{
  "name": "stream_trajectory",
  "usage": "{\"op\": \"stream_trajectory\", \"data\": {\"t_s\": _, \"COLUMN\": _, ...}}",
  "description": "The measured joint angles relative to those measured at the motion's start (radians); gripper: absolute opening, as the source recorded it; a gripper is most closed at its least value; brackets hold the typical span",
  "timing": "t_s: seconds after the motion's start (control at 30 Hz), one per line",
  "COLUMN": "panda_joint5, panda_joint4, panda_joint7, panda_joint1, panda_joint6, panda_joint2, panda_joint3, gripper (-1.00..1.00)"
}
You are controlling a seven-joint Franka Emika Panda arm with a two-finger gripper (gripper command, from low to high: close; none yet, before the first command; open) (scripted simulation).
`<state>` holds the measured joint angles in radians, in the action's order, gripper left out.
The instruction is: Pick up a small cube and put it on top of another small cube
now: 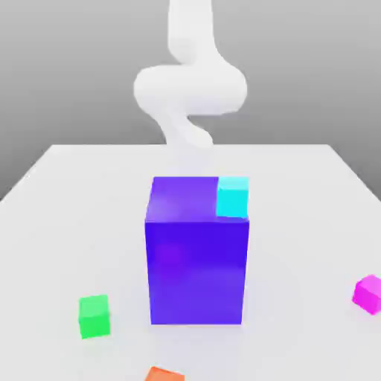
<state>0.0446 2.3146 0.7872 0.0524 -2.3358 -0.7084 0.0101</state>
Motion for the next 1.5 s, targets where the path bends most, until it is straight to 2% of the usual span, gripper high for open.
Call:
{"op": "stream_trajectory", "data": {"t_s": 0.3, "panda_joint5": 0.124, "panda_joint4": 0.052, "panda_joint7": -0.018, "panda_joint1": 0.163, "panda_joint6": -0.126, "panda_joint2": 0.332, "panda_joint3": 0.096, "gripper": 0.0}}
{"op": "stream_trajectory", "data": {"t_s": 0.5, "panda_joint5": 0.125, "panda_joint4": 0.088, "panda_joint7": 0.028, "panda_joint1": 0.247, "panda_joint6": -0.215, "panda_joint2": 0.548, "panda_joint3": 0.196, "gripper": 0.0}}
{"op": "stream_trajectory", "data": {"t_s": 0.6, "panda_joint5": 0.083, "panda_joint4": 0.107, "panda_joint7": 0.081, "panda_joint1": 0.304, "panda_joint6": -0.263, "panda_joint2": 0.658, "panda_joint3": 0.242, "gripper": 0.0}}
{"op": "stream_trajectory", "data": {"t_s": 0.73, "panda_joint5": -0.023, "panda_joint4": 0.132, "panda_joint7": 0.187, "panda_joint1": 0.396, "panda_joint6": -0.326, "panda_joint2": 0.805, "panda_joint3": 0.255, "gripper": 0.0}}
{"op": "stream_trajectory", "data": {"t_s": 0.9, "panda_joint5": -0.185, "panda_joint4": 0.149, "panda_joint7": 0.336, "panda_joint1": 0.524, "panda_joint6": -0.406, "panda_joint2": 0.986, "panda_joint3": 0.202, "gripper": 0.0}}
{"op": "stream_trajectory", "data": {"t_s": 1.03, "panda_joint5": -0.254, "panda_joint4": 0.122, "panda_joint7": 0.391, "panda_joint1": 0.584, "panda_joint6": -0.514, "panda_joint2": 1.13, "panda_joint3": 0.137, "gripper": 0.0}}
{"op": "stream_trajectory", "data": {"t_s": 1.07, "panda_joint5": -0.262, "panda_joint4": 0.118, "panda_joint7": 0.397, "panda_joint1": 0.591, "panda_joint6": -0.529, "panda_joint2": 1.15, "panda_joint3": 0.128, "gripper": -1.0}}
{"op": "stream_trajectory", "data": {"t_s": 1.3, "panda_joint5": -0.263, "panda_joint4": 0.119, "panda_joint7": 0.398, "panda_joint1": 0.59, "panda_joint6": -0.527, "panda_joint2": 1.147, "panda_joint3": 0.13, "gripper": -1.0}}
{"op": "stream_trajectory", "data": {"t_s": 1.5, "panda_joint5": -0.171, "panda_joint4": 0.15, "panda_joint7": 0.322, "panda_joint1": 0.532, "panda_joint6": -0.405, "panda_joint2": 0.975, "panda_joint3": 0.193, "gripper": -1.0}}
